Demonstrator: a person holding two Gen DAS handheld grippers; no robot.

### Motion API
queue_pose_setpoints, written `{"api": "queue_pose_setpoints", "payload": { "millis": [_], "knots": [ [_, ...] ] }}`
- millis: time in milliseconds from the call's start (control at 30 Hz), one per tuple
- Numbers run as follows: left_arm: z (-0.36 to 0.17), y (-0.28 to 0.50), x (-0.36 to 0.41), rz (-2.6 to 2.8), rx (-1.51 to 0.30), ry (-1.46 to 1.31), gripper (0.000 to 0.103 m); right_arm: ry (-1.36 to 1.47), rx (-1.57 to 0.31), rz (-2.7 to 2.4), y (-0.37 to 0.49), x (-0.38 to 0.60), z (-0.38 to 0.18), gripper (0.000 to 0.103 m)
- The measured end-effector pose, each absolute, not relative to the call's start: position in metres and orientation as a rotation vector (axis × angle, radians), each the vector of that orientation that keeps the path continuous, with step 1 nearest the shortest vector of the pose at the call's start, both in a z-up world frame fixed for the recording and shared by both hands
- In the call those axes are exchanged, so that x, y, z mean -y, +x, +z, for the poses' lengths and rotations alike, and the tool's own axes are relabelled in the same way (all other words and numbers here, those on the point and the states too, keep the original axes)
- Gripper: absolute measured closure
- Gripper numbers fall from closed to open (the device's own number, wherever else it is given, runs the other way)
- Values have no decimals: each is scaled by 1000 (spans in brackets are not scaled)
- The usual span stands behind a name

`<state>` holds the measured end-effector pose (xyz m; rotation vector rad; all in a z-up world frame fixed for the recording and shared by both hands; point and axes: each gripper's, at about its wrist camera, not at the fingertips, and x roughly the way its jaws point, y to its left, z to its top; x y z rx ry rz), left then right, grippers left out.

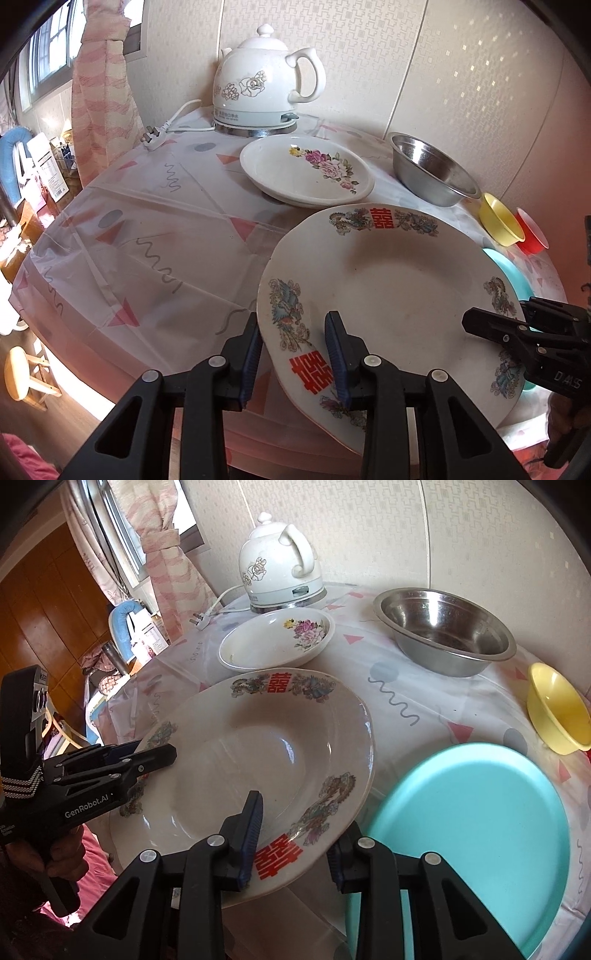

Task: Organize plates and bowls
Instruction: 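Lift the large white plate and carry it over the teal plate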

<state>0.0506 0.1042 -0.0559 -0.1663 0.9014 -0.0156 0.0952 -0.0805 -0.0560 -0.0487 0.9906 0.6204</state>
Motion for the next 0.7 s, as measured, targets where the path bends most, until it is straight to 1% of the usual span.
{"api": "queue_pose_setpoints", "payload": {
  "millis": [200, 433, 700],
  "knots": [
    [-39, 52, -77, -78, -864, -116, 69, 0, -960, 571, 88, 110, -42, 72],
    [-29, 67, -17, -222, -866, -39, 68, 47, -942, 443, 80, 169, -29, 72],
    [-32, 83, 50, -357, -887, 51, 68, 106, -954, 279, 74, 233, -38, 71]
  ]
}}
